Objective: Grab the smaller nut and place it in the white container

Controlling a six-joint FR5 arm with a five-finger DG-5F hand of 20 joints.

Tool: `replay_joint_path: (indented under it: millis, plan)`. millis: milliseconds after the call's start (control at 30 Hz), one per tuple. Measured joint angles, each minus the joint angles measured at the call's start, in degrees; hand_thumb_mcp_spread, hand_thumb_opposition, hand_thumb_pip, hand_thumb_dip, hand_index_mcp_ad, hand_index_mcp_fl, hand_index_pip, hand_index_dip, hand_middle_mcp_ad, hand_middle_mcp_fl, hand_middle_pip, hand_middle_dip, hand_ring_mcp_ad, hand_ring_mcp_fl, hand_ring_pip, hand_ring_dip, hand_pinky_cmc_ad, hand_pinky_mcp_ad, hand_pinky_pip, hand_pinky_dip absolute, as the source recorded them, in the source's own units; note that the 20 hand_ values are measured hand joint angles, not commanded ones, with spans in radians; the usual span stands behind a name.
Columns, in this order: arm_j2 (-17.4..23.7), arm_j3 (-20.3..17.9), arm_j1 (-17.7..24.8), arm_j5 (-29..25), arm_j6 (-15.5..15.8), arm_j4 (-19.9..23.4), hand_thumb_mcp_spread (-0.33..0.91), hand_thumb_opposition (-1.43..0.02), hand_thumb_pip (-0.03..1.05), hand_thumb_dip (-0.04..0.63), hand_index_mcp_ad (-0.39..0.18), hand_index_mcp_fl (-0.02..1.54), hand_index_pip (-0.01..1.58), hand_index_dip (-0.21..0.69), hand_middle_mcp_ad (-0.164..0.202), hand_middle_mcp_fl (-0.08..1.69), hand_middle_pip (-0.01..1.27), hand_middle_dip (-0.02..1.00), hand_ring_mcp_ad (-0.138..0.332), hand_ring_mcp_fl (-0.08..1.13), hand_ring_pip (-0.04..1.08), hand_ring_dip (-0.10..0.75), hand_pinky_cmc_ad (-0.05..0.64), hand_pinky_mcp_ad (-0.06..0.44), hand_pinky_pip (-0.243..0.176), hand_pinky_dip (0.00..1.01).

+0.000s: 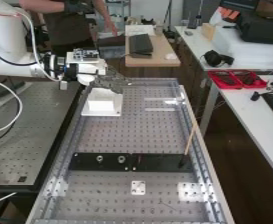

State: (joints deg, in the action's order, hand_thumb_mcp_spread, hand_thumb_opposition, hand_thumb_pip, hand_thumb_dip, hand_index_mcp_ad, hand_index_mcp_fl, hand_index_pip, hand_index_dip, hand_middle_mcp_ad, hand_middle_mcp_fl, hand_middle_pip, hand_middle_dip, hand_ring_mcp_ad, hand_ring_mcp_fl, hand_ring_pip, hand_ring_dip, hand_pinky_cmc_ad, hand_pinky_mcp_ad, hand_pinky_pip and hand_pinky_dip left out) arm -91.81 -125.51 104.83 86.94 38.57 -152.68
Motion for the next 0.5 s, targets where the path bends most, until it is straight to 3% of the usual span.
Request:
replay_joint_path:
  millis: [200,333,500]
  plan:
    - [4.3,4.95,-5.31,-1.06,-2.82,-3.03,0.32,-0.79,0.66,0.271,-0.12,0.05,0.72,0.04,0.059,0.16,0.13,0.24,0.082,0.02,0.12,0.087,0.363,0.253,0.0,0.42]
    - [6.26,8.47,-8.68,-1.65,-4.01,-6.22,0.3,-0.77,0.53,0.236,-0.119,0.05,0.57,0.044,0.059,0.18,0.13,0.24,0.087,0.02,0.12,0.087,0.363,0.267,-0.044,0.44]
    - [7.43,11.49,-11.53,-1.58,-5.1,-10.48,0.29,-0.76,0.53,0.204,-0.106,0.12,0.43,0.045,0.059,0.19,0.13,0.24,0.105,0.02,0.12,0.087,0.367,0.278,-0.058,0.46]
